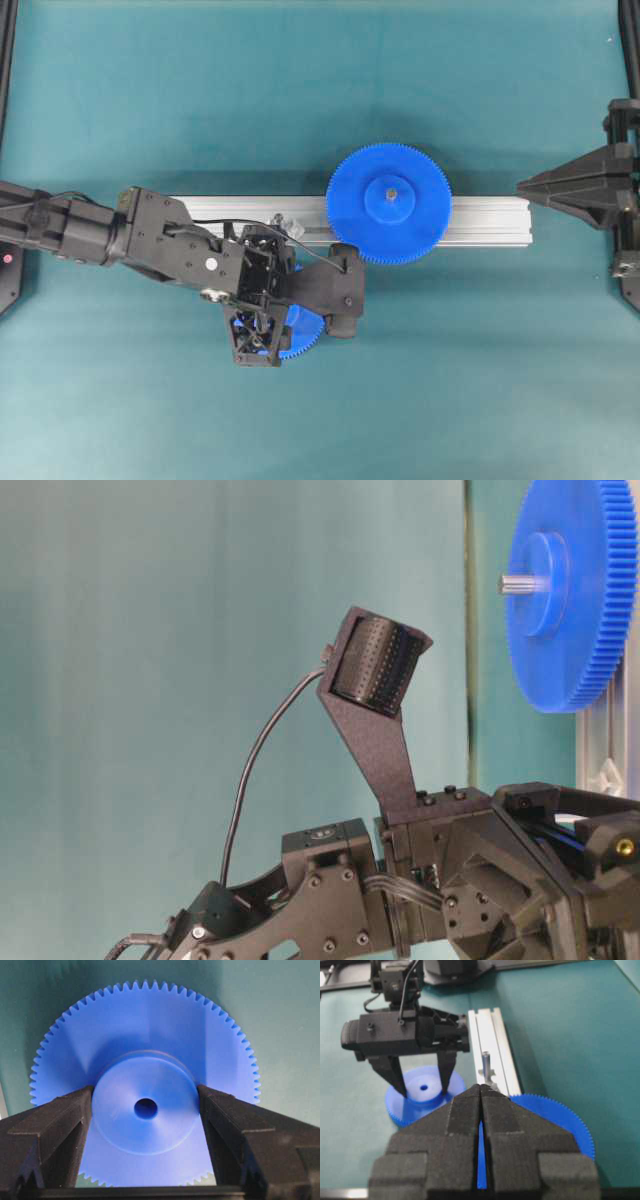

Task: Insert the small gear onto the shaft.
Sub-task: 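Close the left gripper on the small blue gear's hub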

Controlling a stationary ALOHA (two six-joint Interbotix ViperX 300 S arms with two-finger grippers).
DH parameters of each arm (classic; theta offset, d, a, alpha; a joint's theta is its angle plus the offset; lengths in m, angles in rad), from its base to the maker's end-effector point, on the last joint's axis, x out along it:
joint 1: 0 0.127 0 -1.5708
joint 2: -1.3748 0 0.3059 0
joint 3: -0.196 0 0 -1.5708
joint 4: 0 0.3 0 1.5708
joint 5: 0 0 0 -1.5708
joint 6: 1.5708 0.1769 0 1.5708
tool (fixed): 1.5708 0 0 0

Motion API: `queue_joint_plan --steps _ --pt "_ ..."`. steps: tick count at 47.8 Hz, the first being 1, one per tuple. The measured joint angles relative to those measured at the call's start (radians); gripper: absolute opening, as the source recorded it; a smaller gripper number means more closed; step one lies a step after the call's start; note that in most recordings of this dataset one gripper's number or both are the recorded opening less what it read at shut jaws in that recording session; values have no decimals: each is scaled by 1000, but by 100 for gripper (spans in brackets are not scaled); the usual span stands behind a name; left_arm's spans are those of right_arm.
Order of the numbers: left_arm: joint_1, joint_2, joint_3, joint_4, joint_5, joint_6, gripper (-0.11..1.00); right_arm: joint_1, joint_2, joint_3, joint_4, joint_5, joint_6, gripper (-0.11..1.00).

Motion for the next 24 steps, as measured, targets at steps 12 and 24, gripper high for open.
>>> queue_joint_plan --steps 12,24 --pt "0 -2 0 0 0 2 69 0 -6 0 2 9 0 3" --pt "0 -2 0 0 0 2 69 0 -8 0 2 14 0 3"
